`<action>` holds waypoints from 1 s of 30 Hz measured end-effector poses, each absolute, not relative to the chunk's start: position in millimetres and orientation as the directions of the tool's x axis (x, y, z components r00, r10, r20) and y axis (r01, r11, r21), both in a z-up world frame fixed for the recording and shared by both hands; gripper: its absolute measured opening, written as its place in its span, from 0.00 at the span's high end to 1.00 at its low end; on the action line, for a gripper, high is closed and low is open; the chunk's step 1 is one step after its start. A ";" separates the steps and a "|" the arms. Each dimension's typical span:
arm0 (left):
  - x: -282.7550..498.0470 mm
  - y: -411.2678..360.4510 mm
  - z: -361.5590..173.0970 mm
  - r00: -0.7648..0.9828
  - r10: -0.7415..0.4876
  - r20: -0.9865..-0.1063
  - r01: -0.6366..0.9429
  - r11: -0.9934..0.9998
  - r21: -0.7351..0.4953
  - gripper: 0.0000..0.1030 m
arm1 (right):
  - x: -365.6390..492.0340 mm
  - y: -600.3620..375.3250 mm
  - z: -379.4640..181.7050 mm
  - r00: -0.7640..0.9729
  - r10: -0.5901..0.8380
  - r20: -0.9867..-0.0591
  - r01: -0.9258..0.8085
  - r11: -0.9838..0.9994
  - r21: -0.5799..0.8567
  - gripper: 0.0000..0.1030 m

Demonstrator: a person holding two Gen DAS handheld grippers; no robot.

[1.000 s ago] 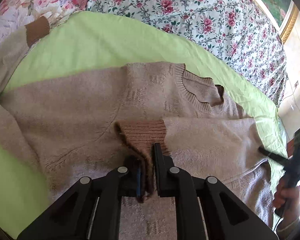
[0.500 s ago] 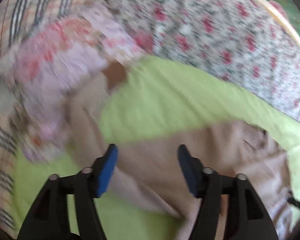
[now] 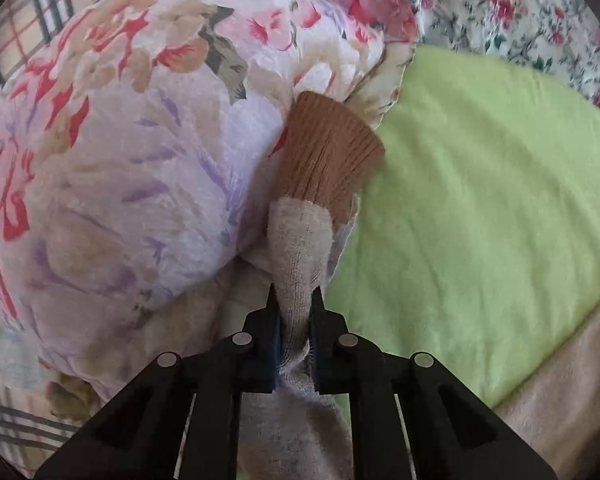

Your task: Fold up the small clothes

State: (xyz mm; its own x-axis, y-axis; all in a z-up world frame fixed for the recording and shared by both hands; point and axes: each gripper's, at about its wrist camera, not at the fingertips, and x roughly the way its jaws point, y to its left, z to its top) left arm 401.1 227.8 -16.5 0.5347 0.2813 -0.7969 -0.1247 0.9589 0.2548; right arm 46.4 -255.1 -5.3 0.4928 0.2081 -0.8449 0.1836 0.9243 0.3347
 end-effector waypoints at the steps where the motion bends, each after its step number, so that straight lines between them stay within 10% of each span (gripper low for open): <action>1: 394.6 227.3 -11.9 0.558 0.263 -0.787 -0.120 0.964 0.237 0.92 | 45.4 -254.5 -5.0 0.494 0.210 -0.844 0.182 0.924 0.336 0.61; 17: 245.9 25.5 68.3 0.678 -0.392 -0.621 0.365 0.914 -0.179 0.92 | 19.4 -266.9 16.8 0.567 0.182 -0.804 0.218 0.907 0.359 0.61; 25: 221.3 -101.4 17.8 0.568 -0.465 -0.679 0.536 0.835 -0.123 0.91 | 13.0 -297.0 21.4 0.600 0.139 -0.788 0.286 0.882 0.374 0.61; 30: 219.4 -119.8 -9.6 0.511 -0.445 -0.735 0.541 0.831 -0.127 0.71 | 18.2 -312.6 22.6 0.619 0.125 -0.776 0.326 0.857 0.398 0.60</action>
State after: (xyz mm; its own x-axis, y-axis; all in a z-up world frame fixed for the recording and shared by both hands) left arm 219.4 -119.8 -9.6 0.5108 -0.4453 -0.7354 0.5412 0.8312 -0.1273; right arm 18.2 -312.6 22.6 0.6186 0.1254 -0.7757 0.3259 0.8573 0.3985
